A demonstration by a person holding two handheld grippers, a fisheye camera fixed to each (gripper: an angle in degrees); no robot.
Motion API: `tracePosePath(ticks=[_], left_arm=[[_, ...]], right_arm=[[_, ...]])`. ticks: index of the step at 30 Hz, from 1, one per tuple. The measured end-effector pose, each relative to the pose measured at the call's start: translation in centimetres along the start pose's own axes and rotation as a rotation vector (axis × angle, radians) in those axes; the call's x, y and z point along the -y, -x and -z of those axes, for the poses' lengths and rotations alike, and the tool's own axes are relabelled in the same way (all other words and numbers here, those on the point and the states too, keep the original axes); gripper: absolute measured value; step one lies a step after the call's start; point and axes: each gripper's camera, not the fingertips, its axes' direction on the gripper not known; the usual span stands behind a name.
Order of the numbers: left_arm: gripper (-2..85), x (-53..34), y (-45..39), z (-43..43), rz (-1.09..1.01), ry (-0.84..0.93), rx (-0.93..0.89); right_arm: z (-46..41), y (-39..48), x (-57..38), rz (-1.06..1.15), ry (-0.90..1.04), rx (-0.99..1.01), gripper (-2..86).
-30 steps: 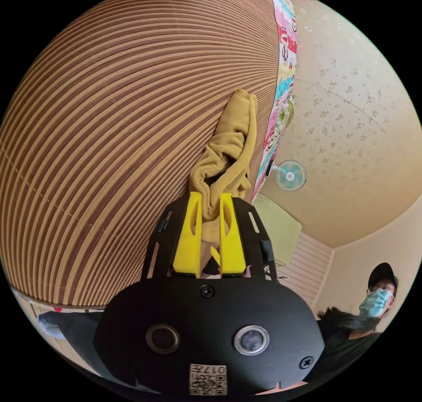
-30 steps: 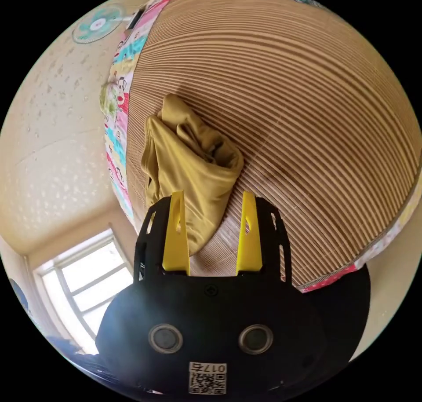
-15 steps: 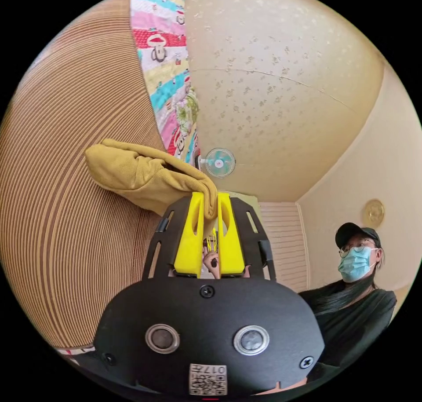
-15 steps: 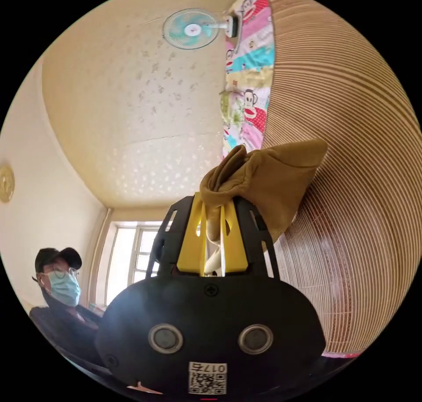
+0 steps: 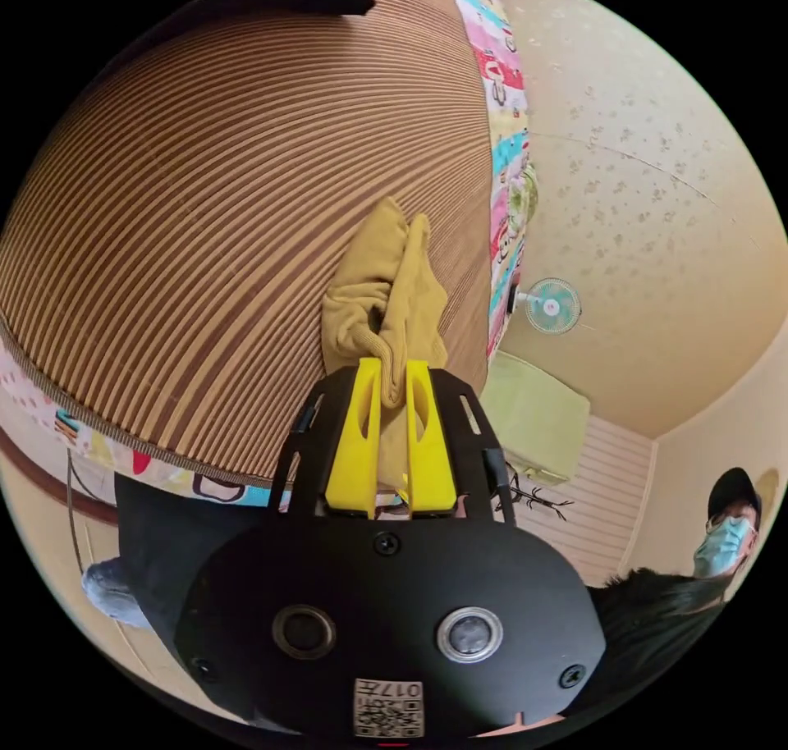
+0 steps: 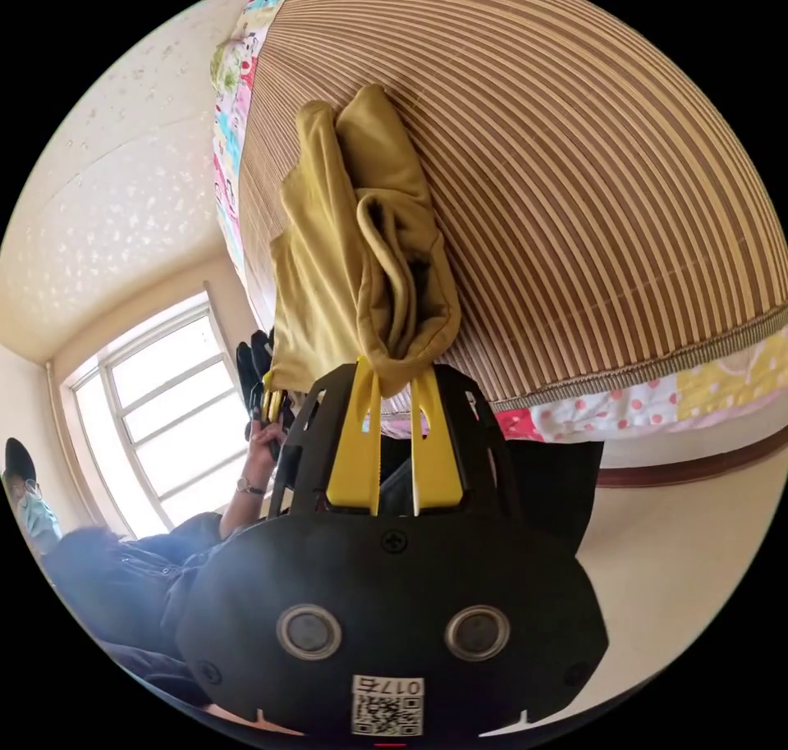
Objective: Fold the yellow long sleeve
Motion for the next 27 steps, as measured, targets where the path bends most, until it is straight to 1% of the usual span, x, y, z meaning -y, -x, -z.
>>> tracePosePath(ticks=[1, 2, 4, 5, 7, 8, 10, 11, 13, 15, 16, 17, 18, 20, 22, 23, 24, 25, 26, 27], left_arm=[[5.2, -0.2, -2.8, -1.1, -0.104, 0.035, 0.08], [5.2, -0.3, -4.4, -1.8, -0.161, 0.057, 0.121], [5.2, -2.0, -11.5, -6.5, -0.425, 0.164, 0.255], [5.2, -2.8, -13.2, -8.0, -0.494, 0.193, 0.282], [5.2, -7.4, -18.7, -14.7, -0.765, 0.315, 0.371], [5.2, -8.8, -19.7, -16.6, -0.834, 0.35, 0.388], [5.4, -15.1, -21.3, -24.0, -1.061, 0.51, 0.445], [5.5, -16.6, -21.2, -25.7, -1.096, 0.544, 0.456], [6.8, -21.7, -19.7, -30.9, -1.182, 0.679, 0.458], [7.3, -24.0, -18.3, -32.7, -1.18, 0.745, 0.419], [6.7, -24.5, -17.6, -32.9, -1.145, 0.769, 0.355], [6.5, -24.5, -17.2, -32.7, -1.115, 0.77, 0.326], [7.4, -23.9, -16.2, -32.0, -1.043, 0.749, 0.283], [9.3, -22.0, -14.4, -30.1, -0.92, 0.655, 0.277], [12.2, -18.1, -10.6, -26.8, -0.706, 0.461, 0.355], [12.7, -17.1, -9.4, -26.1, -0.642, 0.418, 0.371], [13.7, -15.2, -6.8, -25.0, -0.517, 0.357, 0.39], [13.9, -13.5, -3.9, -24.5, -0.395, 0.329, 0.404], [14.1, -12.9, -2.5, -24.5, -0.341, 0.327, 0.409], [15.5, -12.0, 0.1, -25.3, -0.247, 0.362, 0.39]], right_arm=[[0.5, 0.1, 0.1, -0.003, -0.007, 0.008, 6.1], [1.4, 0.2, 0.2, -0.013, -0.018, 0.008, 5.7], [2.9, 0.1, 0.6, -0.015, -0.033, -0.008, 5.0], [3.9, -0.2, 0.8, -0.02, -0.04, -0.019, 4.4], [5.6, -1.2, 1.2, -0.044, -0.056, -0.015, 3.5], [6.9, -2.1, 1.4, -0.062, -0.076, 0.006, 3.0], [9.0, -3.4, 1.5, -0.092, -0.115, 0.037, 2.5], [10.3, -4.3, 1.6, -0.106, -0.135, 0.057, 2.4], [12.2, -5.5, 1.9, -0.126, -0.15, 0.074, 2.9], [14.2, -6.9, 2.4, -0.142, -0.149, 0.083, 4.1], [14.7, -7.3, 2.6, -0.145, -0.144, 0.089, 4.5], [15.3, -8.0, 3.0, -0.149, -0.126, 0.111, 5.7], [15.7, -8.8, 3.6, -0.158, -0.098, 0.145, 7.3], [16.1, -9.9, 4.4, -0.167, -0.066, 0.207, 10.7], [16.1, -10.8, 5.2, -0.181, -0.049, 0.271, 12.8], [15.9, -11.4, 5.9, -0.198, -0.037, 0.317, 13.8], [15.5, -11.9, 6.5, -0.213, -0.023, 0.367, 14.9], [15.3, -12.1, 6.9, -0.219, -0.017, 0.393, 15.4], [14.8, -12.3, 7.5, -0.226, -0.013, 0.443, 16.1], [14.4, -12.3, 8.1, -0.226, -0.026, 0.476, 16.7]])
